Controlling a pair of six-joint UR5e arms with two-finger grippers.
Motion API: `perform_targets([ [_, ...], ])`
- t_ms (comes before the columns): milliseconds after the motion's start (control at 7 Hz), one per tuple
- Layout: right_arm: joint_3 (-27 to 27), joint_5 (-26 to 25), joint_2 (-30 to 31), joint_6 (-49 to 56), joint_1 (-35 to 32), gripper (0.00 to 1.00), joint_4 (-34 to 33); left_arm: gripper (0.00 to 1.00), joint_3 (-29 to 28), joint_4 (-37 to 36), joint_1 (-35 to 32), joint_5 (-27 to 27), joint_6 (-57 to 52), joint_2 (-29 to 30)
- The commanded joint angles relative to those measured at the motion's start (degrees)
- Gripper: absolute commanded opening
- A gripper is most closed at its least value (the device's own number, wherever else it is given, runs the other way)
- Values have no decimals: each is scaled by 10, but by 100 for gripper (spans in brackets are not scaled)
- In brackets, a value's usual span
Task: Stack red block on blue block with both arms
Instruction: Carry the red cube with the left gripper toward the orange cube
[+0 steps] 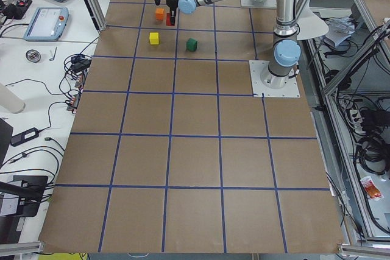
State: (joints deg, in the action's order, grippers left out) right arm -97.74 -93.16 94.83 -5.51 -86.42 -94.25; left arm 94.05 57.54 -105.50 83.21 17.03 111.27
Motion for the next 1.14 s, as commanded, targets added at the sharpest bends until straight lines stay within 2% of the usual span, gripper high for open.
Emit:
perform_targets([
  [0,-2,0,-3,1,-1,100,-2,8,-32,-5,-36,6,30,55],
  [286,-3,-3,-6,1,0,100,-1,17,-29,-9,-39,17,29,83],
  [714,-1,-3,-6,0,0,100,-1,56,-25,-22,-66,38,29,120],
  [857,-1,-1,-6,-1,0,100,-2,89,-25,-50,-66,37,26,118],
  [1000,-2,-2,-5,-1,0,100,-1,100,-33,-49,-64,35,25,105],
])
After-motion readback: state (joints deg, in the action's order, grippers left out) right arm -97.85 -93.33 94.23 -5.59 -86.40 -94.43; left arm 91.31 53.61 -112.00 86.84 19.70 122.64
